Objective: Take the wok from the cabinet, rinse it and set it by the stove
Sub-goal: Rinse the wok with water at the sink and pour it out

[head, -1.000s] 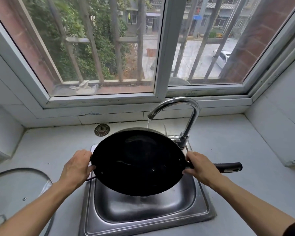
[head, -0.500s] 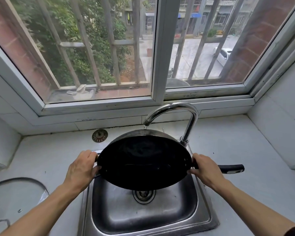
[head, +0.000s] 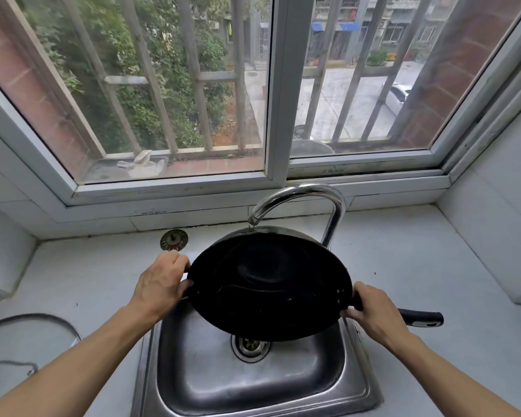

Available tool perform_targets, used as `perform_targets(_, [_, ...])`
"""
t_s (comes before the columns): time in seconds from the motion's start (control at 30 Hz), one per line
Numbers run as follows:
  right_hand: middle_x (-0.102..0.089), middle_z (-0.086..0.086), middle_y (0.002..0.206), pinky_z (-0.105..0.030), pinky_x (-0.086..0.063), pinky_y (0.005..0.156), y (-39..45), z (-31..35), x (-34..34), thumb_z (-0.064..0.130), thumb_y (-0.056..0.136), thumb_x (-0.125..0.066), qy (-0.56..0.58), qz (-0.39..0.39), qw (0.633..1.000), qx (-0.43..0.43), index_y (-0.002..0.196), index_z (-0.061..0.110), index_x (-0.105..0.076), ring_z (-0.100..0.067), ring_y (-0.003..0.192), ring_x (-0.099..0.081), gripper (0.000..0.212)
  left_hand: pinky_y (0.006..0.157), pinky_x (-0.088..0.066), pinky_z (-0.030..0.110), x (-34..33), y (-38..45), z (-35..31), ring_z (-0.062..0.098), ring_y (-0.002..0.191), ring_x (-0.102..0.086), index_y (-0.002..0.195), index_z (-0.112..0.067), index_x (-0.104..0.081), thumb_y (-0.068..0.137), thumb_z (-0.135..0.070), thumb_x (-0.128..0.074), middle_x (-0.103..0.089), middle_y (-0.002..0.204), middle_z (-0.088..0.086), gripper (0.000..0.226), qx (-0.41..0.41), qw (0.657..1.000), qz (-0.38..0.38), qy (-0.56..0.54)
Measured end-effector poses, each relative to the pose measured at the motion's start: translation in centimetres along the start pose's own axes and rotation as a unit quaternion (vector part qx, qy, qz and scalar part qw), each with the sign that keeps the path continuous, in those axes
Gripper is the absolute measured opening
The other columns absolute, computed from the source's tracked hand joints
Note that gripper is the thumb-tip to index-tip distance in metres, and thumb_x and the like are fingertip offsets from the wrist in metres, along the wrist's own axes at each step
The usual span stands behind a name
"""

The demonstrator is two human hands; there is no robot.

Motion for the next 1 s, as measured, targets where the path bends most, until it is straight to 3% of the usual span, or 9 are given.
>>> perform_targets(0.3, [-0.059, 0.006, 0.069, -0.035, -0.050, 0.061, -1.6, -2.8, 0.0, 0.037, 0.069, -0.083, 0.035, -0.001, 0.998, -0.048, 0.076, 0.024, -0.050, -0.013, 0.066, -0.056, 0.036, 0.049, -0.043, 0.032, -0.4, 2.4, -2.5, 0.022, 0.080, -0.050, 0.081, -0.016, -0.055, 0.065, -0.017, -0.083, -0.049, 0.080, -0.002, 0.032, -0.023, 1.000, 0.010, 0.003])
perform_targets(0.73, [-0.062, 0.009, 0.074, -0.036, -0.053, 0.065, -2.0, -3.4, 0.4, 0.033, 0.071, -0.082, 0.038, -0.013, 0.998, -0.055, 0.080, 0.026, -0.052, -0.010, 0.070, -0.059, 0.032, 0.048, -0.040, 0.030, -0.5, 2.8, -3.3, 0.024, 0.082, -0.051, 0.083, -0.015, -0.056, 0.066, -0.018, -0.083, -0.052, 0.082, 0.001, 0.032, -0.030, 0.999, 0.009, 0.006])
perform_targets(1.0, [-0.058, 0.006, 0.067, -0.034, -0.047, 0.056, -1.4, -1.2, 1.4, 0.033, 0.071, -0.083, 0.027, -0.034, 0.999, -0.032, 0.073, 0.024, -0.047, -0.013, 0.063, -0.054, 0.038, 0.049, -0.044, 0.031, -0.2, 1.2, -1.2, 0.022, 0.079, -0.051, 0.082, -0.016, -0.056, 0.066, -0.019, -0.084, -0.051, 0.081, -0.002, 0.033, 0.002, 1.000, 0.003, -0.005])
Point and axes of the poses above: each hand's wrist, its own y-axis towards the middle knuckle, its own x-axis out of the back of the hand, z = x × y, the point moved 10 cm from there along y, towards the middle knuckle
